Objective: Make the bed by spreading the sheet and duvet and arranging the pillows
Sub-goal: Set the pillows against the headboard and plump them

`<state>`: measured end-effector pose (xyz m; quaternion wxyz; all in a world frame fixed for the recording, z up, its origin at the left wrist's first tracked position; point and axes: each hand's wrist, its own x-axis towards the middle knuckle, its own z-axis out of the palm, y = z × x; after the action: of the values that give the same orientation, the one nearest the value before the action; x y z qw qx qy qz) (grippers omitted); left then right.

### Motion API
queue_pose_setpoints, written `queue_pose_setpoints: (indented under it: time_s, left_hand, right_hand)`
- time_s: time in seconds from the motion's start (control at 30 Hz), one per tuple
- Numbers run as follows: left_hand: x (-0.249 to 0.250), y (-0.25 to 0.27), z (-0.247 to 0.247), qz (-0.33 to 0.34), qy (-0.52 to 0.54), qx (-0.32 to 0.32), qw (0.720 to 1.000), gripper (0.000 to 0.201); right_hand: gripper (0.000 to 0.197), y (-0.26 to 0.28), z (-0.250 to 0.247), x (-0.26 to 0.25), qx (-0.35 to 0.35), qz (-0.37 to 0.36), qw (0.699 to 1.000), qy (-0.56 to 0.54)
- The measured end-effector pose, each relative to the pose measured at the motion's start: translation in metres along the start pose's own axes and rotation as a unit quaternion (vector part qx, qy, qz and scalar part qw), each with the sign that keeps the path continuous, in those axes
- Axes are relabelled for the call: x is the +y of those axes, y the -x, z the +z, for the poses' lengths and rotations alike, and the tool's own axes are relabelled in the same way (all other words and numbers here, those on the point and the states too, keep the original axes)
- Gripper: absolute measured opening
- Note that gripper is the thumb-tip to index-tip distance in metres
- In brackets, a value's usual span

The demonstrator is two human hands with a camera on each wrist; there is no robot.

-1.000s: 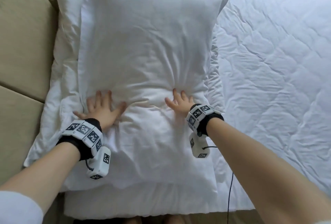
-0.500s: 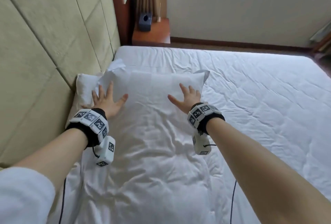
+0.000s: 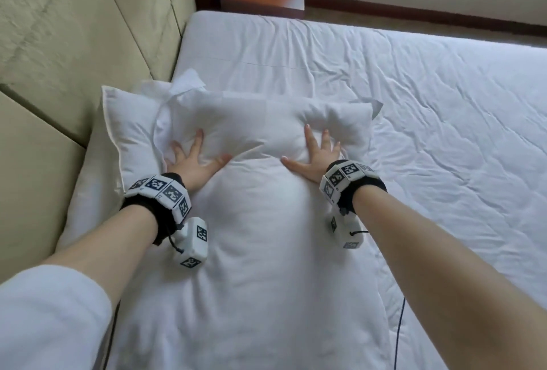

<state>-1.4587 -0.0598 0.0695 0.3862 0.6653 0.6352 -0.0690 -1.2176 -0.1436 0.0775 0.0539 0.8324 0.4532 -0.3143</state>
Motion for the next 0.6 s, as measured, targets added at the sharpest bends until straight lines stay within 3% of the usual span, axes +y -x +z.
queue_pose_setpoints:
  time_s: [0.27, 0.6]
  left_hand:
    - [-0.018, -0.043, 0.031, -0.012, 0.013, -0.043, 0.999, 0.12]
    - [-0.014, -0.01, 0.01, 0.0, 0.0, -0.024, 1.0, 0.125]
  right_hand:
    - [0.098, -0.04, 0.035, -0.001, -0.046, 0.01, 0.999, -0.011]
    - [0.097, -0.001, 0.016, 0.004, -0.01, -0.011, 1.0, -0.016]
